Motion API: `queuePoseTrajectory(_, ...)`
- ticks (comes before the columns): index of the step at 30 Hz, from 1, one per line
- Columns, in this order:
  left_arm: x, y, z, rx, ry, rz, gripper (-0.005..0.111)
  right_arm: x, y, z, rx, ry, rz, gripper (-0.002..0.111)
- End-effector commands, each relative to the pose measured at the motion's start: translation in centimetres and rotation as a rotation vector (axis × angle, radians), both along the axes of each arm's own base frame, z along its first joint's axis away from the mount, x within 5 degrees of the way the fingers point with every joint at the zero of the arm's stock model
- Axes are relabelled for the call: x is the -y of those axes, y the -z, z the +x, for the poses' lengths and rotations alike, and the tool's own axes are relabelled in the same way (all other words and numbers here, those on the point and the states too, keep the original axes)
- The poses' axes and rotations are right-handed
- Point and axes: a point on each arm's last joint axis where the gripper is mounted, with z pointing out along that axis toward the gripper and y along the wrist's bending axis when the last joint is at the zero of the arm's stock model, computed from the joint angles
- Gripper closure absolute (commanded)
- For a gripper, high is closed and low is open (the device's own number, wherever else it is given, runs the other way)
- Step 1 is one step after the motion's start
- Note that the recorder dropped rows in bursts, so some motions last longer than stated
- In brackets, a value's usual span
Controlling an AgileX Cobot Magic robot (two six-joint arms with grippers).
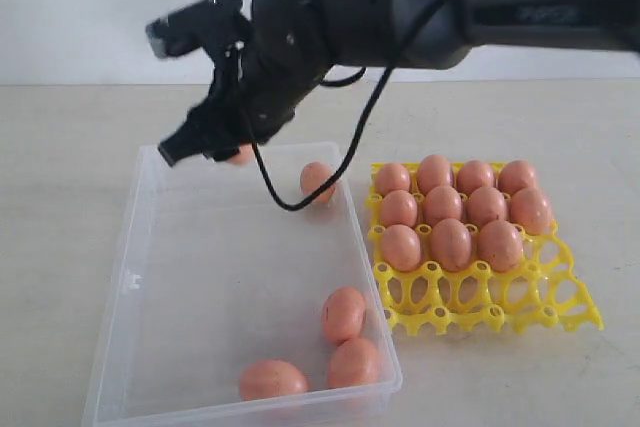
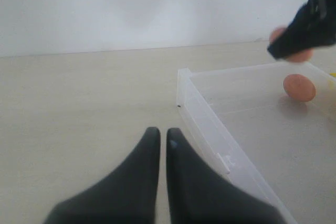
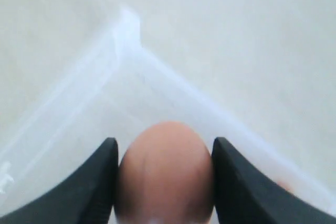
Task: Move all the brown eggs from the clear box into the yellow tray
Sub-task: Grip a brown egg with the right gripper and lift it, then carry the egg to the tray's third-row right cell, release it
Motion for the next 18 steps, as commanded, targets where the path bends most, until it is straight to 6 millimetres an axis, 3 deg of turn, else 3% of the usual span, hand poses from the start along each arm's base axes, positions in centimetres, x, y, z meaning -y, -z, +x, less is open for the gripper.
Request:
queuePoseTrajectory(1, 0.0, 0.1, 0.0, 0.005, 0.004, 0.002, 0.103, 2.2, -1.4, -3.2, 0.183, -0.006, 0.17, 0.108)
queuePoseTrajectory(5, 0.0, 0.1, 0.0, 0.005, 0.004, 0.002, 0.103, 6.4, -1.0, -7.0, 0.42, 0.083, 0.43, 0.108)
queuePoseTrajectory(8, 0.0, 0.1, 0.0, 0.005, 0.004, 0.002, 0.103, 11.1, -0.1, -9.2, 0.559, 0.326, 0.5, 0.108)
queuePoseTrajectory(9, 0.0, 0.1, 0.0, 0.005, 0.004, 0.002, 0.103, 13.4, 0.2, -9.6, 0.624, 0.484, 0.49, 0.108)
queuePoseTrajectory(13, 0.0, 0.1, 0.0, 0.005, 0.004, 0.002, 0.103, 20.4, 1.0, -11.6, 0.849, 0.896, 0.129, 0.108)
queuePoseTrajectory(16, 0.0, 0.1, 0.0, 0.005, 0.004, 0.002, 0.103, 23.7, 1.7, -12.3, 0.816, 0.985, -0.24, 0.108)
queuePoseTrajectory(18, 0.0, 0.1, 0.0, 0.005, 0.004, 0.002, 0.103, 25.2, 1.8, -12.6, 0.762, 1.037, -0.373, 0.108)
